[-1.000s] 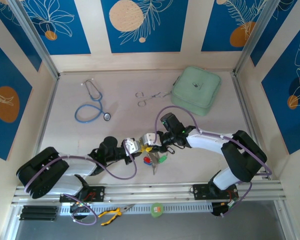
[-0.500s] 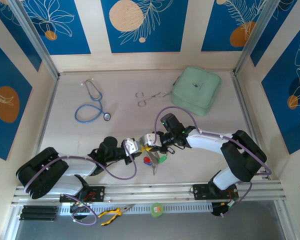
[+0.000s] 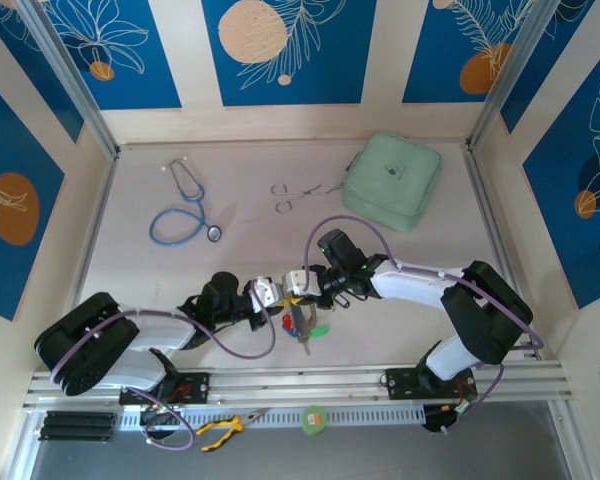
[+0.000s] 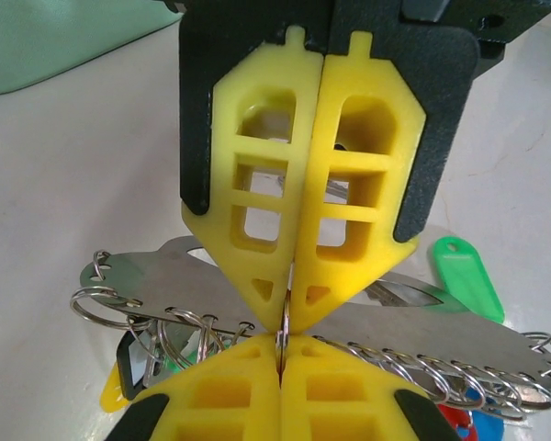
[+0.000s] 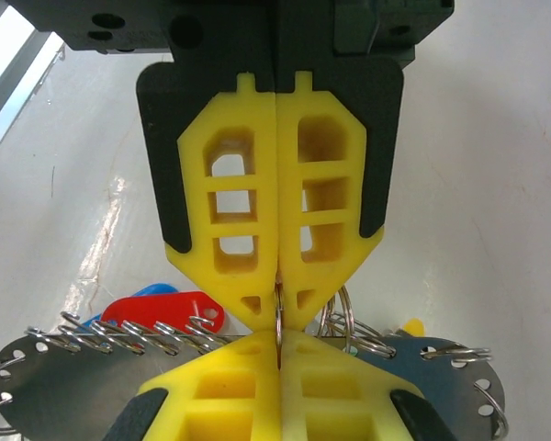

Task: Put the keys on the keyring

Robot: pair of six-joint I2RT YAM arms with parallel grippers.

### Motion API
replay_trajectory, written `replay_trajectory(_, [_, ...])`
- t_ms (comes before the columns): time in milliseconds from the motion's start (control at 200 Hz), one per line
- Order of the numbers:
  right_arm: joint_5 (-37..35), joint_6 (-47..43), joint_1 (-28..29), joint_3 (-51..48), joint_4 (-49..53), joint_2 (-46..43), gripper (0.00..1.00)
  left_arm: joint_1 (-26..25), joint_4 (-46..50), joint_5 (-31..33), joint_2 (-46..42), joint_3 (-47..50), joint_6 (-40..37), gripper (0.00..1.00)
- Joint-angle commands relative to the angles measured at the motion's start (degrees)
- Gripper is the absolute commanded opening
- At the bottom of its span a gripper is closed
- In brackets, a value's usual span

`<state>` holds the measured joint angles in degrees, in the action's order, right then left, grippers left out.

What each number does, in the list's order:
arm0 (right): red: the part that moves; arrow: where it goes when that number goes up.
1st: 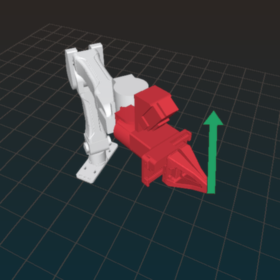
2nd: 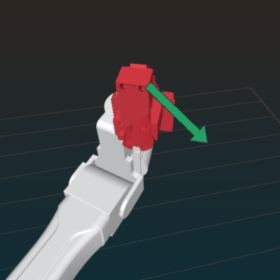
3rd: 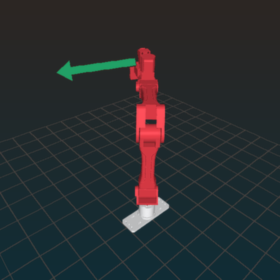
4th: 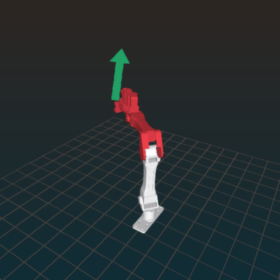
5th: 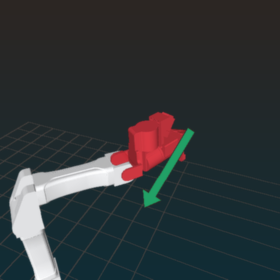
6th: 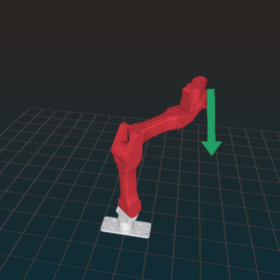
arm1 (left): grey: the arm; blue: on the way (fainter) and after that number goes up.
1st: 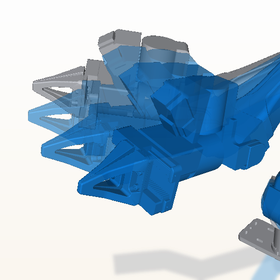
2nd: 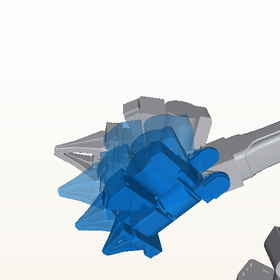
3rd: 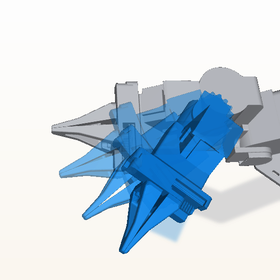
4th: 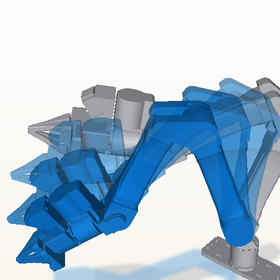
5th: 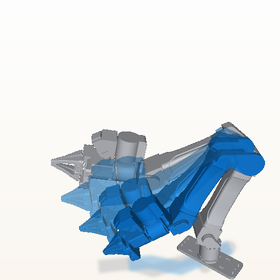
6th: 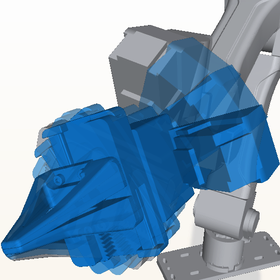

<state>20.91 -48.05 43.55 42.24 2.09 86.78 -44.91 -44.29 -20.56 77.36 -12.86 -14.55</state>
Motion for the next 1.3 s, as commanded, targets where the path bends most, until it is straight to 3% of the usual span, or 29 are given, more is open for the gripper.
replay_trajectory(0, [2.43,2.42,0.48,-0.46,-2.43,-2.71,0.12,-0.54,-0.47,0.89,-0.67,-1.71,-0.97,0.0])
replay_trajectory(100, [4.21,6.12,-2.89,-2.74,-4.09,-6.47,0.22,-0.57,-0.14,1.11,-1.45,-1.6,-0.62,0.0])
replay_trajectory(240, [0.99,6.46,-5.02,-4.28,0.12,-9.91,0.23,-0.57,0.91,0.83,-2.2,-1.66,0.36,0.0])
replay_trajectory(345, [-1.82,13.67,-6.13,-5.41,-1.71,-12.91,0.23,-0.54,2.66,1.44,-2.67,-2.29,1.06,0.0])
replay_trajectory(420, [-5.68,22.85,-6.8,-4.86,-1.72,-14.64,0.23,-0.61,4.62,1.87,-2.92,-3.11,1.62,0.0])
replay_trajectory(505, [-15.29,38.91,-6.72,-2.77,1.35,-15.66,0.22,-0.53,5.98,2.64,-2.75,-3.73,2.76,0.0])
replay_trajectory(635, [-23.54,59.19,-6.78,2.8,15.89,-15.23,0.24,-0.61,8.31,4.08,-2.4,-5.02,5.15,0.0])
replay_trajectory(755, [-25.82,73.95,-8.24,8.58,30.7,-11.96,0.24,-0.61,11.91,5.23,-2.24,-6.84,7.71,0.0])
replay_trajectory(920, [-25.69,79.34,-8.88,13.07,43.48,-4.82,0.28,-0.62,13.22,5.32,-2.22,-7.52,10.31,0.0])
replay_trajectory(1295, [-28.02,82.44,-6.15,16.06,45.03,5.91,0.37,-0.61,13.2,5.46,-1.95,-7.79,11.21,0.0])
